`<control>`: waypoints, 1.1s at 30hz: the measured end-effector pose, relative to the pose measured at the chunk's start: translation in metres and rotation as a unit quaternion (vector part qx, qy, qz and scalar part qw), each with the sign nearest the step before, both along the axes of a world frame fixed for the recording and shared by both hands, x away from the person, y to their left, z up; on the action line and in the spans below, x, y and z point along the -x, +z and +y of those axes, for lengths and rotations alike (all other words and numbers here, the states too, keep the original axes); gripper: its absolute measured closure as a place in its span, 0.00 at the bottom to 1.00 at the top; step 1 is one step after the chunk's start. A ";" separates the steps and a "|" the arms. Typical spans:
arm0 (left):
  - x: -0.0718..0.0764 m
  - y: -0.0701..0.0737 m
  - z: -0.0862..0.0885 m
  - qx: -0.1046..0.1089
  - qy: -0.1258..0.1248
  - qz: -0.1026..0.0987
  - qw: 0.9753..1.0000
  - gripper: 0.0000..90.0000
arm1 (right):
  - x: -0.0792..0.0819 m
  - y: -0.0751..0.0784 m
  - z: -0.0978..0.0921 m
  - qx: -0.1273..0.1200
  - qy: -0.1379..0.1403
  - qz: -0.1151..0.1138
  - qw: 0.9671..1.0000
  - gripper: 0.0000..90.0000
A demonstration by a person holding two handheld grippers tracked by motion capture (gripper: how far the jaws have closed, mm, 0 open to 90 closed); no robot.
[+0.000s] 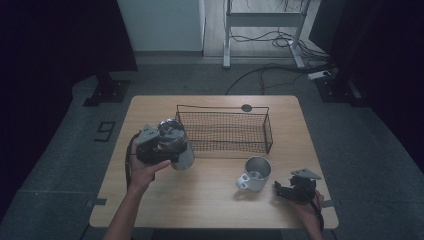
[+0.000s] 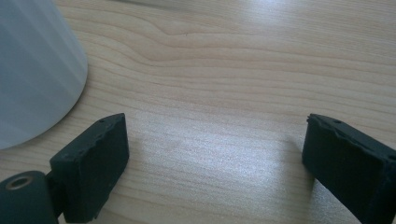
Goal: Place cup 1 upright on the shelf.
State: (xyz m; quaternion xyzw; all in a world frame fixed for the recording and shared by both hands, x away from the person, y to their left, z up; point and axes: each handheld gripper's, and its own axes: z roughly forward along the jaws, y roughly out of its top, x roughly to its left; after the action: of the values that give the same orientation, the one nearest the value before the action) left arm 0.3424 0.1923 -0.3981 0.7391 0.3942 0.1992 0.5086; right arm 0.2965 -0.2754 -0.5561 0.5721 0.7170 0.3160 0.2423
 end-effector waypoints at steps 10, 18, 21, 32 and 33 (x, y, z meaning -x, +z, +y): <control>-0.009 0.003 0.000 -0.001 0.006 -0.002 1.000 0.05 | 0.000 0.000 0.000 0.000 0.001 0.000 1.000 0.08; -0.016 0.011 -0.001 0.005 0.006 -0.006 1.000 0.05 | -0.001 0.000 0.000 0.000 -0.001 0.000 1.000 0.08; -0.019 0.014 -0.002 -0.001 0.005 -0.011 1.000 0.05 | -0.001 0.000 0.000 0.000 -0.001 0.000 1.000 0.08; -0.033 0.015 -0.007 -0.014 0.005 -0.012 1.000 0.05 | -0.001 0.000 0.000 0.000 -0.003 0.001 1.000 0.08; -0.034 0.015 -0.007 -0.016 0.005 -0.012 1.000 0.05 | -0.001 0.000 0.000 0.000 -0.003 0.001 1.000 0.09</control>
State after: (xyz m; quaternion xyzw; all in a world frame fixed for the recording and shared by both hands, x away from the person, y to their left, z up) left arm 0.3768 0.1850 -0.3834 0.7424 0.3887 0.2170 0.5007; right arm 0.2979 -0.2755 -0.5557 0.5747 0.7156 0.3145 0.2423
